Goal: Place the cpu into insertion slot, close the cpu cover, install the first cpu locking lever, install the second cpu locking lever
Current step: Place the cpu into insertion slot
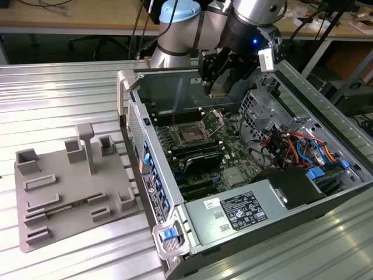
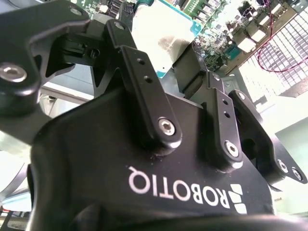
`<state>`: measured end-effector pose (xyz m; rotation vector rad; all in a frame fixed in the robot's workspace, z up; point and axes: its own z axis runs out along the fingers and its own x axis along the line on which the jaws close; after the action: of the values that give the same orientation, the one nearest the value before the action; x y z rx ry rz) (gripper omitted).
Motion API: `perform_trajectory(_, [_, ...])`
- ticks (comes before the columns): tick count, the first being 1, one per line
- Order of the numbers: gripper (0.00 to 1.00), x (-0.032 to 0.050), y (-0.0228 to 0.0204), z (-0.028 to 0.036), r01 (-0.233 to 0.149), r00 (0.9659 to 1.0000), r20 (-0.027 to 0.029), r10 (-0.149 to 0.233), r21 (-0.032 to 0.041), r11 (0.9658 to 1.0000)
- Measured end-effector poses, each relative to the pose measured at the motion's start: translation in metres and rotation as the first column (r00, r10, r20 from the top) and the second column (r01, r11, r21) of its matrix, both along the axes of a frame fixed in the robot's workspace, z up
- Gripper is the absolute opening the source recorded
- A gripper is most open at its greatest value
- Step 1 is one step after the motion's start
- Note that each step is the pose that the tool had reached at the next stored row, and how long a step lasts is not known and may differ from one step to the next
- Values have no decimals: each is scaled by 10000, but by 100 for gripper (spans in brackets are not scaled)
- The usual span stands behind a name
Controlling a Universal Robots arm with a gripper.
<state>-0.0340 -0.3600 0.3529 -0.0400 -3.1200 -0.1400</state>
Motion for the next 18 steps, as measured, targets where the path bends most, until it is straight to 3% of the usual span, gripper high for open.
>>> perform_trajectory(18, [55, 0, 0, -37, 0, 10000, 0, 0, 0, 10000])
